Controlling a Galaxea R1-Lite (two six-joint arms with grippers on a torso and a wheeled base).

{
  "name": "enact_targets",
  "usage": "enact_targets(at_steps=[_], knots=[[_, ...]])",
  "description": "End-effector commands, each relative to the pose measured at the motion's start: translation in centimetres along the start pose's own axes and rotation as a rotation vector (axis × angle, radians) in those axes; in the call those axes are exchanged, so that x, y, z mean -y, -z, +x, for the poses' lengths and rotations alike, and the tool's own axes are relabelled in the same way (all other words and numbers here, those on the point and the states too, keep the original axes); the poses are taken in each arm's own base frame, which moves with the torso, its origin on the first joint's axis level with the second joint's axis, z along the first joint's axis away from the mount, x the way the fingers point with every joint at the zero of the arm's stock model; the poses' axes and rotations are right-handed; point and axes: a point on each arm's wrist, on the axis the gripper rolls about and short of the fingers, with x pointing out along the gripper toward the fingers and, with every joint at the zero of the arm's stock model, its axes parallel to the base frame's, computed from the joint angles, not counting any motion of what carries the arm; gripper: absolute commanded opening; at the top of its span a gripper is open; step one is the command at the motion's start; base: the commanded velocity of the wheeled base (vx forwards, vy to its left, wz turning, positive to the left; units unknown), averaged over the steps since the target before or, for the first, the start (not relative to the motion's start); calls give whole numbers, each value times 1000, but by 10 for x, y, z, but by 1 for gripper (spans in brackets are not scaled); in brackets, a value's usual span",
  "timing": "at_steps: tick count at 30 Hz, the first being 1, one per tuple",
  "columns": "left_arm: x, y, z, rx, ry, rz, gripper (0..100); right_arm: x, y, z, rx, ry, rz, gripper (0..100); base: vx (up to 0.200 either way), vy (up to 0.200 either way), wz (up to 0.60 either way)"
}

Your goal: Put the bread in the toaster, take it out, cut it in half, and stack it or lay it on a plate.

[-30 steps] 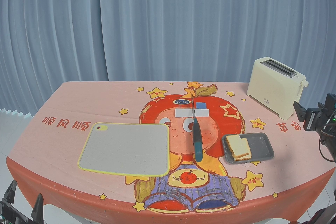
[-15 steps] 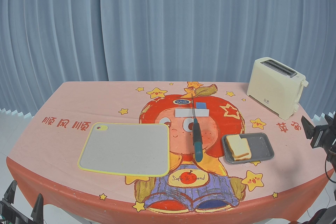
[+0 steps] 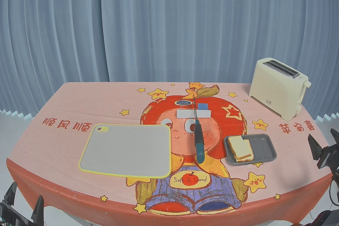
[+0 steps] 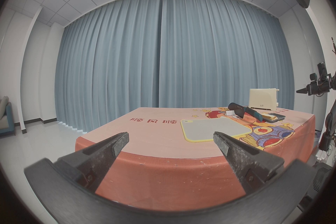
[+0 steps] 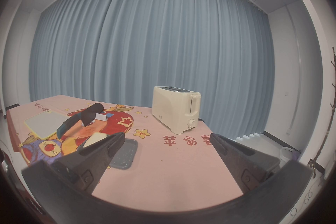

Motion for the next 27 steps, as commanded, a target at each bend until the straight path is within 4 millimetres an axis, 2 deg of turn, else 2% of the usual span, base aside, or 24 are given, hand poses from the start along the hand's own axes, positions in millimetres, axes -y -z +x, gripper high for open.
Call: enact_targets(at_steps=[1,2,4,14,23,27], knots=[[0,5,0,-1,-1,0,100,5,9,-12,25,-24,7,100,0,0,0],[0,5,0,-1,-1,0,100,7,18,-19,29,-49,6,100,0,0,0],[0,5,0,-1,-1,0,100,8,20,-22,31,-53,8,100,0,0,0],[0,5,0,-1,-1,0,100,25,51,-64,43,-45,17,100,0,0,0],[0,5,0,-1,-1,0,100,30,68,-80,41,126,51,100,0,0,0],[0,5,0,-1,-1,0,100,28,75,-88,79,94,61,100,0,0,0]])
